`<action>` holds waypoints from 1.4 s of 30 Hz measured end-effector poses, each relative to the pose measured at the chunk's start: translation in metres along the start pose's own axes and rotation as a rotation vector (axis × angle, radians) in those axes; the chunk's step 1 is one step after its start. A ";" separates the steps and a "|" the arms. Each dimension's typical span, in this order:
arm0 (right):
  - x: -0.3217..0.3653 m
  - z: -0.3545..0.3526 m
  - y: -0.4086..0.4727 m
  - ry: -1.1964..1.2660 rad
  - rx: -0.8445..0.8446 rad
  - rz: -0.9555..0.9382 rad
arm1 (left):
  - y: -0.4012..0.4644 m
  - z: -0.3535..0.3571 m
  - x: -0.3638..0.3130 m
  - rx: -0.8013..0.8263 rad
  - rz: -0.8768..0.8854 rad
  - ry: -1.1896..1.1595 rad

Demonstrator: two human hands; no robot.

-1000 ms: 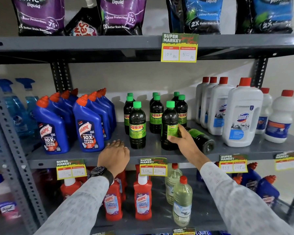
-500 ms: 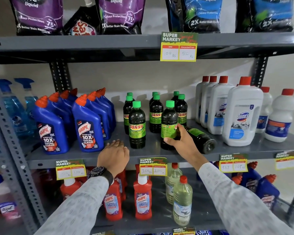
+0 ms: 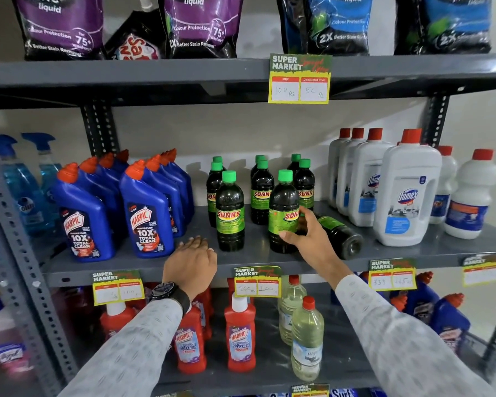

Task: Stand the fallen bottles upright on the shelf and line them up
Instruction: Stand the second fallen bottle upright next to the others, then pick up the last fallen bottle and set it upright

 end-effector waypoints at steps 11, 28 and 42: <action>0.010 -0.005 -0.008 -0.099 -0.119 -0.045 | 0.000 0.000 0.001 -0.003 0.001 0.006; 0.053 -0.082 0.037 -0.904 0.087 -0.015 | -0.006 -0.007 -0.010 -0.038 0.067 0.021; 0.015 -0.107 0.034 -0.310 0.030 0.399 | -0.001 -0.005 -0.002 -0.036 0.032 0.019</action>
Point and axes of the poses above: each hand's wrist, its own y-axis towards the middle knuckle, its own z-axis out of the palm, x = y × z, the point moved 10 cm from there along y, towards the middle knuckle, and after that the axes turned 11 degrees about -x, right-handed, at the moved point
